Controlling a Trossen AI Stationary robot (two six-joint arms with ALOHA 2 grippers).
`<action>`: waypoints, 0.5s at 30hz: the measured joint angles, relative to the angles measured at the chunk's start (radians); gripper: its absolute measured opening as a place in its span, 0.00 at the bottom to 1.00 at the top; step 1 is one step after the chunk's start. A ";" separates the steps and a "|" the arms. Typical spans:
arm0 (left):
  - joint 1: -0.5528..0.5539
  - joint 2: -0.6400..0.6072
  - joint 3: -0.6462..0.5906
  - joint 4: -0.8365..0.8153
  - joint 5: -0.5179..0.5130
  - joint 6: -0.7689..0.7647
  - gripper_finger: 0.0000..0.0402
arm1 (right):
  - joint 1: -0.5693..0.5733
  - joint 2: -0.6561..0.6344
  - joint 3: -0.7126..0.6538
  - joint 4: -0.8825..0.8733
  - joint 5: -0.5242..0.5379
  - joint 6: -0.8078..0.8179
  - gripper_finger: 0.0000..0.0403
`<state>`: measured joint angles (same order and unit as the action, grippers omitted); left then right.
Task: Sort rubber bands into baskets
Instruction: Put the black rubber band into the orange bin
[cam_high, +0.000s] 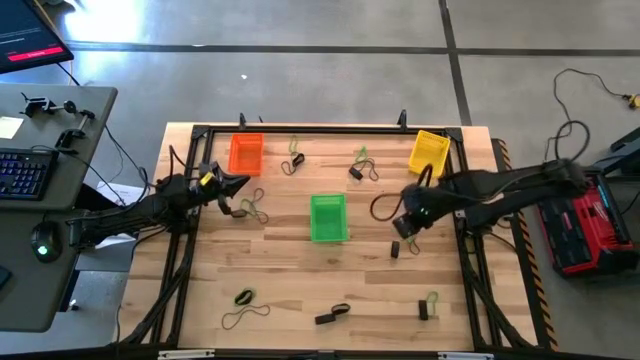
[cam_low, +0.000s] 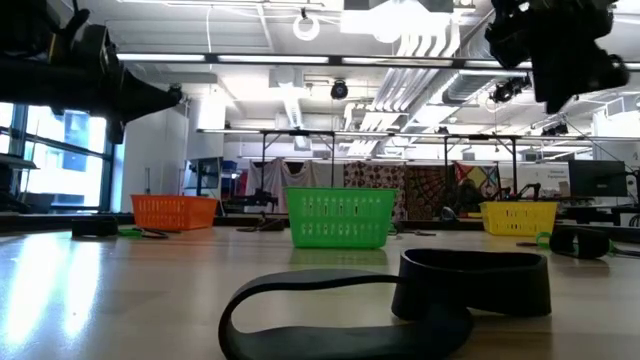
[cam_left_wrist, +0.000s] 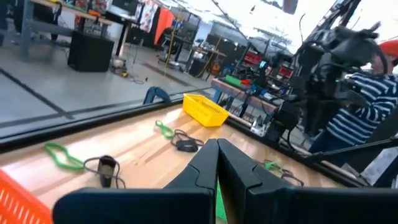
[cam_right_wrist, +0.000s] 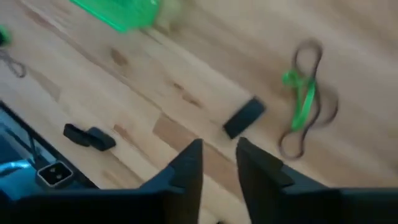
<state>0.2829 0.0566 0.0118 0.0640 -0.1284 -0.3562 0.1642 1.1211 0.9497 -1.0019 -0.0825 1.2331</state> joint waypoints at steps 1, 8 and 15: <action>0.000 0.000 0.000 -0.014 0.000 0.004 0.00 | 0.020 0.018 0.000 0.005 -0.001 0.048 0.26; 0.000 0.009 0.000 -0.038 0.019 0.016 0.00 | 0.127 0.129 0.000 0.021 -0.007 0.258 0.40; 0.000 0.011 0.000 -0.038 0.014 -0.016 0.00 | 0.173 0.226 0.000 0.042 0.011 0.412 0.42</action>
<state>0.2829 0.0677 0.0120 0.0261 -0.1143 -0.3722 0.3368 1.3470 0.9497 -0.9596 -0.0712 1.6454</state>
